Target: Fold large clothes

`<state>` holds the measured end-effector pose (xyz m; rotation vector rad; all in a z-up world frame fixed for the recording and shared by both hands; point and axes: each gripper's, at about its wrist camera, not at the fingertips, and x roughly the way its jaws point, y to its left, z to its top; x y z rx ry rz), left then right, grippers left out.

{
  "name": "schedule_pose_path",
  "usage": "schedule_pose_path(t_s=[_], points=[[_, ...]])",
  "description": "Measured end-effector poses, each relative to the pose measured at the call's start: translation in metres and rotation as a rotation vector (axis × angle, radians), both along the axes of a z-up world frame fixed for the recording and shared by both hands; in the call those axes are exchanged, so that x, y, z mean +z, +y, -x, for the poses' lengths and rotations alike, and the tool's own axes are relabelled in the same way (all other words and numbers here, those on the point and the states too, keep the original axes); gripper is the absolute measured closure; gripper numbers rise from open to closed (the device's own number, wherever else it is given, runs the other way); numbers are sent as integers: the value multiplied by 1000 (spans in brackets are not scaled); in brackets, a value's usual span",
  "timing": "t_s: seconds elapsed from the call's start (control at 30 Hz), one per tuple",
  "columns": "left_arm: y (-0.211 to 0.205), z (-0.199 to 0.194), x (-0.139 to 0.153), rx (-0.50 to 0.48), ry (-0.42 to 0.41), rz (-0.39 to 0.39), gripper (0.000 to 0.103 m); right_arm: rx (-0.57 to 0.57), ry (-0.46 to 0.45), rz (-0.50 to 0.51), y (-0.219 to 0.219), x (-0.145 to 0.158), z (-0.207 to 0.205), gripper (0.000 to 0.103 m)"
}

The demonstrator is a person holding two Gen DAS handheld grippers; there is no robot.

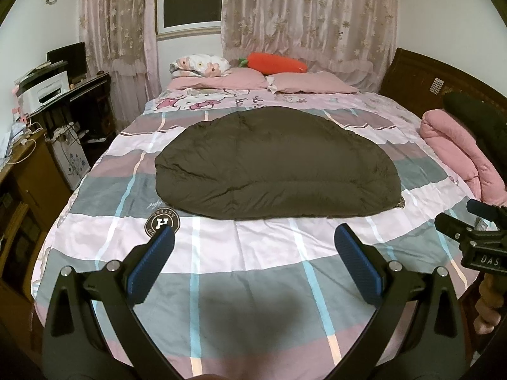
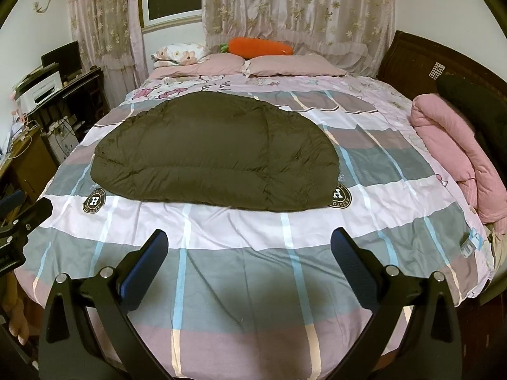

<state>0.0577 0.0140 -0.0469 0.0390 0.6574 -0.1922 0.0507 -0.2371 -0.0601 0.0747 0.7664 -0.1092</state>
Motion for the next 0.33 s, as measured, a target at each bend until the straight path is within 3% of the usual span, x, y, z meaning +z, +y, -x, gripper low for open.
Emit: schedule_pose_path(t_s=[0.2,0.33], points=[[-4,-2,-4,8,13,-30,2,12,0,10,0,-1,0,1],[-4,-3,-5,8,23,-7,2,23,-2,16,-2,-3,1,1]])
